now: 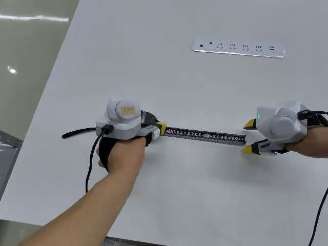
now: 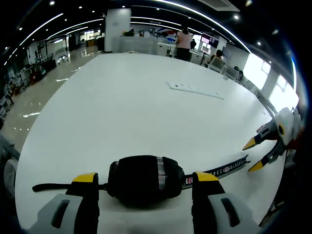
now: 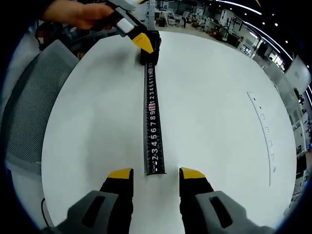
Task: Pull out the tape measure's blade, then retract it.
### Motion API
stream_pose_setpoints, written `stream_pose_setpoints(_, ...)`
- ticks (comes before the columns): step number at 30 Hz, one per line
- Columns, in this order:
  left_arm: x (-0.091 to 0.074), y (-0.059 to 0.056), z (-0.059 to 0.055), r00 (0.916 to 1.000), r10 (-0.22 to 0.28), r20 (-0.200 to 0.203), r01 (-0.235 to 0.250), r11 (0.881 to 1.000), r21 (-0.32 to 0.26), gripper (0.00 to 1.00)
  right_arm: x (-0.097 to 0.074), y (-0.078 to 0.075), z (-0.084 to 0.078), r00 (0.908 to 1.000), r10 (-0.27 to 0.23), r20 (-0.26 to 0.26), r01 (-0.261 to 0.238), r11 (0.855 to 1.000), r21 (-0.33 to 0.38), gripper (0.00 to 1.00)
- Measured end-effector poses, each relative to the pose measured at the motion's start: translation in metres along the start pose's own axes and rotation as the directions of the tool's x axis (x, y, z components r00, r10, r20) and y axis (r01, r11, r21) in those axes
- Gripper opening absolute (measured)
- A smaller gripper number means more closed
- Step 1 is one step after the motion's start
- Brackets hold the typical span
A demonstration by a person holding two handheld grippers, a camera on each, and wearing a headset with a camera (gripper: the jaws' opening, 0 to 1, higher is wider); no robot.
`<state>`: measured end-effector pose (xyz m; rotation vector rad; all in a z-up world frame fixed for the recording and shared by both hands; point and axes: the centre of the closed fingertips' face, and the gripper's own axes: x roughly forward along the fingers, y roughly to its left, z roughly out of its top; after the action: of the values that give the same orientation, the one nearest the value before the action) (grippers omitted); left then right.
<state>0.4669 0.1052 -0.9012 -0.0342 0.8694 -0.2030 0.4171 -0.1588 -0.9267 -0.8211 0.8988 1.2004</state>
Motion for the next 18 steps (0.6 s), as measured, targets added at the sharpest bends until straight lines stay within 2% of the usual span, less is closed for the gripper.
stream_pose_setpoints(6, 0.0001, 0.0008, 0.0003, 1.0000, 0.002, 0.001, -0.002, 1.000, 0.000, 0.73, 0.0009, -0.0015, -0.0008, 1.0000, 0.002, -0.003, -0.002, 1.000, -0.011, 0.34)
stream_pose_setpoints(8, 0.0003, 0.0011, 0.0012, 1.0000, -0.002, 0.005, 0.002, 1.000, 0.000, 0.72, 0.0024, -0.0011, -0.0009, 0.9997, 0.023, -0.008, -0.023, 0.999, -0.031, 0.32)
stream_pose_setpoints(18, 0.0003, 0.0013, 0.0010, 0.9999, -0.010, 0.007, 0.010, 1.000, 0.000, 0.67, 0.0055, 0.0011, -0.0013, 0.9990, 0.043, -0.012, -0.044, 0.998, -0.045, 0.25)
